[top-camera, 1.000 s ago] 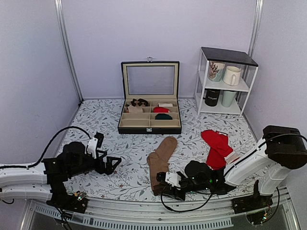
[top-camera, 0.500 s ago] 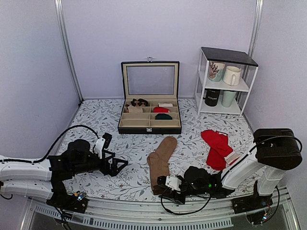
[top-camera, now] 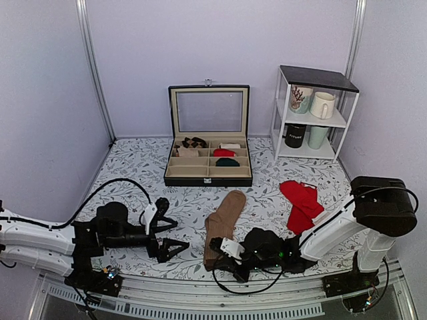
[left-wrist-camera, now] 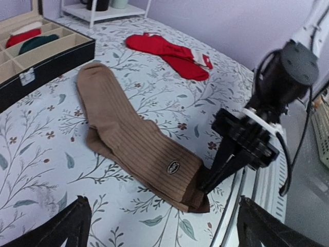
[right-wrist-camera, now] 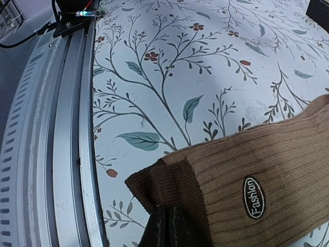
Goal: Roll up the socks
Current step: Roll a pair of socks at the center of the board.
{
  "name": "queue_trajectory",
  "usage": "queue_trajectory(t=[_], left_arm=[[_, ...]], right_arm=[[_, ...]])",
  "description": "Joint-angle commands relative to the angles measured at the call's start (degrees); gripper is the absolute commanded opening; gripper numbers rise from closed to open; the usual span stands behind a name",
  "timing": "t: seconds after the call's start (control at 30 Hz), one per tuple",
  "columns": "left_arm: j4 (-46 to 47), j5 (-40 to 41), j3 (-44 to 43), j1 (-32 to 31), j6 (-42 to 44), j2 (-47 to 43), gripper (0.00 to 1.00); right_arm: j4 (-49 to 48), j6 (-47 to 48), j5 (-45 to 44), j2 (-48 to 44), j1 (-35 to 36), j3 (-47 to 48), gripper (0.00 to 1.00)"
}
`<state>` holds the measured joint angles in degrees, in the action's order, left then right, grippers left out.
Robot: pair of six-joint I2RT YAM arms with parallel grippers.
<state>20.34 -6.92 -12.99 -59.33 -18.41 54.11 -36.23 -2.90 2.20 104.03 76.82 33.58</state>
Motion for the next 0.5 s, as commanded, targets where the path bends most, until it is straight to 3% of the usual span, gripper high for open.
queue_trajectory(t=[0.0,0.2,0.47], left_arm=[[6.0,1.2,1.5,-5.7,5.2,2.0,1.00],[7.2,2.4,-1.1,-10.3,7.6,10.3,0.96],[11.6,3.2,-4.6,-13.6,10.0,21.3,0.87]], right_arm=[[12.4,-8.6,11.8,-1.5,-3.7,-1.0,0.00],[16.6,-15.3,23.8,-1.8,-9.1,1.3,0.00],[23.0,-20.9,30.4,0.4,-12.9,4.9,0.00]])
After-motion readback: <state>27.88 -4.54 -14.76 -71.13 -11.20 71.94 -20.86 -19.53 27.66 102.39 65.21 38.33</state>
